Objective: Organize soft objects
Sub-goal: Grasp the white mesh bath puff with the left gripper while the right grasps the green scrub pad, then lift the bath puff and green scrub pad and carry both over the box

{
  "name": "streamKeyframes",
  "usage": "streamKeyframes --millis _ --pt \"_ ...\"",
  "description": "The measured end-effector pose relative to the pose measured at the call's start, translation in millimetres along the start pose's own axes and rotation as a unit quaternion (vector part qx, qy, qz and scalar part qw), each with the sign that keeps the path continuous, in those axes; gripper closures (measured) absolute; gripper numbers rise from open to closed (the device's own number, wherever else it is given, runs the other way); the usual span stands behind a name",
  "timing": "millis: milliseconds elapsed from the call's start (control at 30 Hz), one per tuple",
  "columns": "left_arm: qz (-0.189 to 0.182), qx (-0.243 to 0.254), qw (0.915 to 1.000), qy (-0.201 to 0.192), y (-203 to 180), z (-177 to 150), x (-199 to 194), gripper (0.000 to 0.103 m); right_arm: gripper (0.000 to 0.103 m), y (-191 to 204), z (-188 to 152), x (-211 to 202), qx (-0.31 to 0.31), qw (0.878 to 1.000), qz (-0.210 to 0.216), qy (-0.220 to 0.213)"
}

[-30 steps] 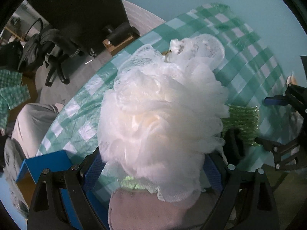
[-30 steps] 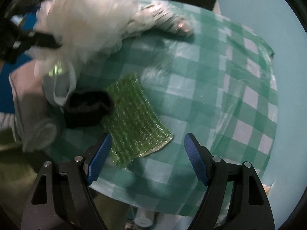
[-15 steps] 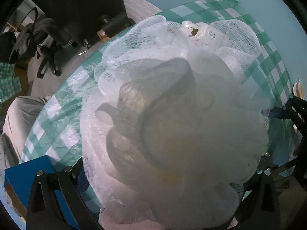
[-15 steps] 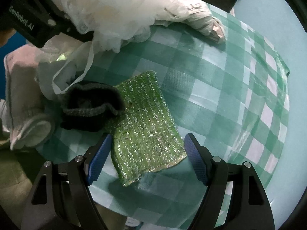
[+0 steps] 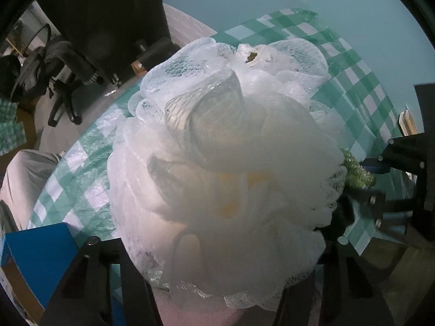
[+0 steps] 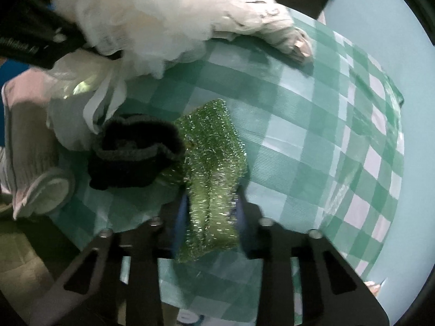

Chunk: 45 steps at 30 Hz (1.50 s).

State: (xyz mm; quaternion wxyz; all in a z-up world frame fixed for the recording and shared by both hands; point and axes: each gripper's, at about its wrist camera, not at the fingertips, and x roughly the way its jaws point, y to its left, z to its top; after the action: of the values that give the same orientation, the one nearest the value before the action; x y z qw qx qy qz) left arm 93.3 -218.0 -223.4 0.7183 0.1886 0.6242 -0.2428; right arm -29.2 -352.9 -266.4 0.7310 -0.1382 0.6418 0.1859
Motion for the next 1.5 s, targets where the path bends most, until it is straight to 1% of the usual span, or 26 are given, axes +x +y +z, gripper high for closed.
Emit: streamKeyframes --millis 100,200,267,367,400,433,567,700,767,800,967,1000,1133,1167,1233,1500 --pt "0.005 -0.006 0.9999 -0.014 0 -9 -12 0.046 0.083 -11 -6 -5 0.031 0.999 0.011 -0.001" --pt "0.0 -0.021 0.9993 -0.029 6 -16 -24 0.047 0.084 -29 -10 -13 0.062 0.998 0.022 -0.009" --pt "-0.005 -0.032 0.9987 -0.038 10 -20 -30 0.047 0.084 -28 -7 -15 0.074 0.997 0.023 -0.014" --pt "-0.009 -0.048 0.9977 -0.047 22 -24 -35 0.047 0.084 -38 -8 -28 0.088 0.996 0.024 -0.026" --pt "-0.012 -0.054 0.9972 -0.05 25 -26 -38 0.047 0.084 -44 -5 -39 0.091 0.995 0.024 -0.028" --pt "-0.014 -0.058 0.9968 -0.052 32 -25 -37 0.047 0.084 -44 -1 -42 0.095 0.995 0.023 -0.031" --pt "-0.018 -0.074 0.9948 -0.068 37 -29 -48 0.047 0.084 -63 1 -62 0.112 0.992 0.021 -0.047" --pt "-0.012 -0.079 0.9932 -0.085 39 -33 -63 0.047 0.084 -70 0 -81 0.117 0.991 0.016 -0.063" --pt "-0.011 -0.081 0.9926 -0.09 43 -38 -69 0.047 0.084 -68 5 -91 0.116 0.991 0.016 -0.07" --pt "-0.008 -0.083 0.9922 -0.093 44 -39 -74 0.047 0.084 -57 6 -97 0.115 0.99 0.015 -0.074" --pt "-0.001 -0.091 0.9898 -0.11 53 -47 -91 0.047 0.084 -49 15 -114 0.11 0.99 0.014 -0.089" --pt "0.0 -0.095 0.9891 -0.113 54 -49 -95 0.047 0.084 -43 24 -107 0.109 0.99 0.016 -0.093" --pt "-0.004 -0.107 0.9866 -0.123 60 -58 -106 0.047 0.084 -37 34 -115 0.102 0.989 0.019 -0.104" --pt "-0.002 -0.11 0.986 -0.126 62 -61 -110 0.047 0.084 -35 37 -121 0.1 0.989 0.02 -0.107" --pt "0.005 -0.112 0.9854 -0.128 64 -65 -113 0.047 0.084 -29 45 -116 0.095 0.989 0.022 -0.111" --pt "0.029 -0.137 0.9814 -0.132 73 -88 -128 0.047 0.084 -15 69 -136 0.071 0.989 0.029 -0.127"
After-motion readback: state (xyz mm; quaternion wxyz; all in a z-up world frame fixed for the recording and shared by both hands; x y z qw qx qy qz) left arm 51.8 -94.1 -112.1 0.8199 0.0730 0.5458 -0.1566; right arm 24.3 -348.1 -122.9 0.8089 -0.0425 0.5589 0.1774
